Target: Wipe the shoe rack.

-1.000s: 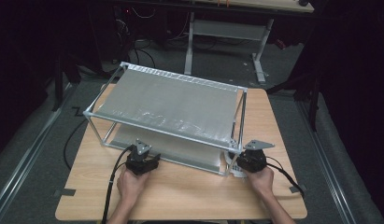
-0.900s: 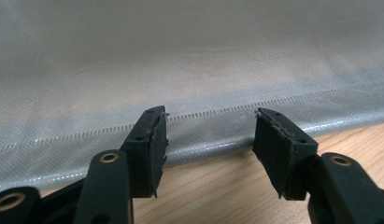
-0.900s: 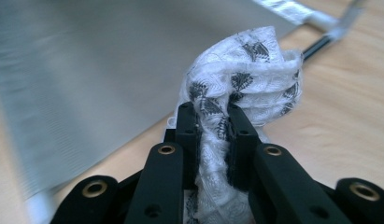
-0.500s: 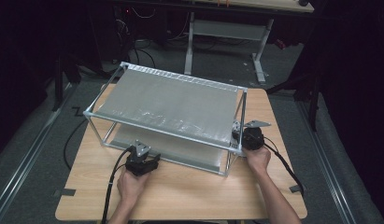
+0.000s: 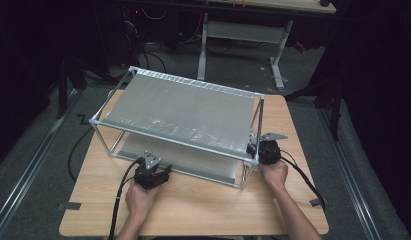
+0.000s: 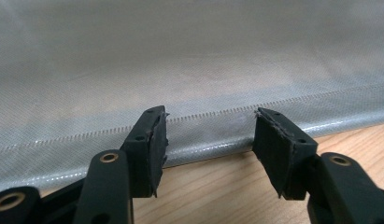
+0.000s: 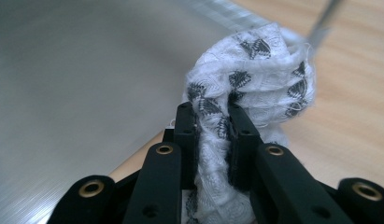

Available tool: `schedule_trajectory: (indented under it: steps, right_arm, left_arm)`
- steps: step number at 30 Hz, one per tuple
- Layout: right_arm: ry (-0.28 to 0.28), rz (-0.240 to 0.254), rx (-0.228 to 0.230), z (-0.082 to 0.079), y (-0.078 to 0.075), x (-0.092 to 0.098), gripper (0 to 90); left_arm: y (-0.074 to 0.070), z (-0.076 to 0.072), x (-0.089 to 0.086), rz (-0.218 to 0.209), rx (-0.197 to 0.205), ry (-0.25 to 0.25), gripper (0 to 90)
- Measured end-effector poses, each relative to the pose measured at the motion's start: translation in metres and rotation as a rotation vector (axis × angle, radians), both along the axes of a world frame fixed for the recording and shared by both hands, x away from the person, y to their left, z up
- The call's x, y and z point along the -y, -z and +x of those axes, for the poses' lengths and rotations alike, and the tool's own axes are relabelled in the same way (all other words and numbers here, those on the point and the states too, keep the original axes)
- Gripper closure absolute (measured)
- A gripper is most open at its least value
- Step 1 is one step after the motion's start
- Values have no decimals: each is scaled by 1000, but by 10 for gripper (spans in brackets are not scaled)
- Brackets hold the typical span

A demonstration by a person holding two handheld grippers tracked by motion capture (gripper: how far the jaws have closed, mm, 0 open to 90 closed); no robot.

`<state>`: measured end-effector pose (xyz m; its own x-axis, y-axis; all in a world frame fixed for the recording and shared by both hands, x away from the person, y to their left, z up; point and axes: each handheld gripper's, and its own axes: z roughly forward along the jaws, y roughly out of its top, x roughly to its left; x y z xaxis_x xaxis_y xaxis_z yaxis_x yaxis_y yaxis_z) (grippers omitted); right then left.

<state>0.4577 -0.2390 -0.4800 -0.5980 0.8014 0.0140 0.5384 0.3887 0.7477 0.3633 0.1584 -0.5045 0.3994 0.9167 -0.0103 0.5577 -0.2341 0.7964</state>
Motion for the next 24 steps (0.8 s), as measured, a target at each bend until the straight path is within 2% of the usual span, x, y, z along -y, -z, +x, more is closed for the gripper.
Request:
schedule_trajectory:
  steps: [5,11,14,19,24]
  right_arm:
    - [-83,13,-3,-32,2,-3,774]
    - [-135,23,-32,-50,0,-5,774]
    - [-154,30,-23,-56,1,-4,773]
    - [-143,38,-13,-56,3,-3,766]
    - [-84,12,2,-37,3,-7,760]
  left_arm:
    - [0,0,0,0,1,0,446]
    - [0,0,0,0,1,0,446]
    - [0,0,0,0,1,0,446]
    - [0,0,0,0,1,0,446]
    - [0,0,0,1,1,0,447]
